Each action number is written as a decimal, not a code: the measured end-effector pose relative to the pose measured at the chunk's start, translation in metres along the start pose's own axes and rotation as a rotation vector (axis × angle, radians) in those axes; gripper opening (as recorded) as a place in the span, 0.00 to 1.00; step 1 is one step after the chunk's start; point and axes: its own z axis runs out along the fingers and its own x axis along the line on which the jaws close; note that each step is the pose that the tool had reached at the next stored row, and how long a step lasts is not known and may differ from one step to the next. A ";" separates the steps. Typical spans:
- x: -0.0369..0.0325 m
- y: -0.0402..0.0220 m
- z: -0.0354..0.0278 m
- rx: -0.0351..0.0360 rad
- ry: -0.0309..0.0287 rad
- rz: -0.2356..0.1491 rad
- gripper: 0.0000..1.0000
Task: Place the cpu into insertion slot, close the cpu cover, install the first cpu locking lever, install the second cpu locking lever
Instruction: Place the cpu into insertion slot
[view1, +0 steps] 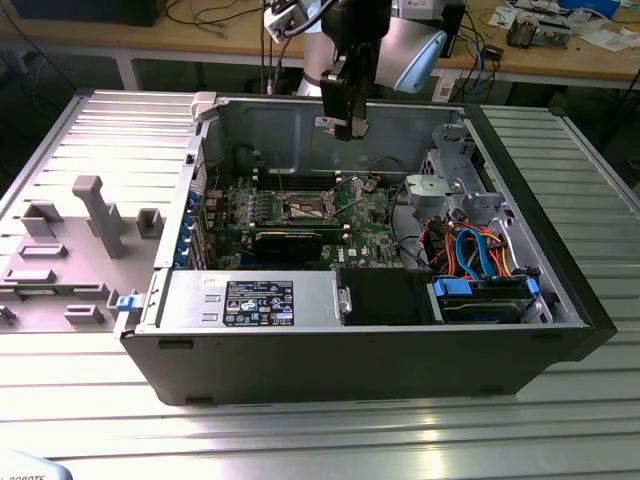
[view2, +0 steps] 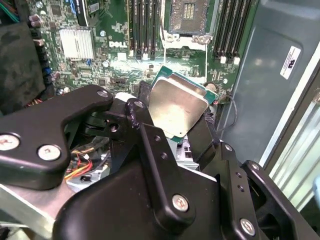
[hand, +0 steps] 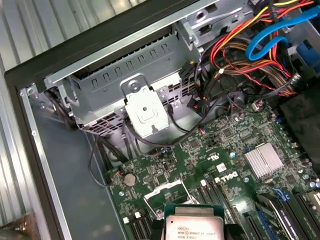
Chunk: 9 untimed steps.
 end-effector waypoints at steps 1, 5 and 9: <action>0.0000 0.0000 0.0000 0.0000 -0.0001 0.001 0.54; 0.0001 0.0000 0.0001 0.0000 0.0004 -0.003 0.54; 0.0001 0.0000 0.0001 0.0015 0.0079 -0.088 0.54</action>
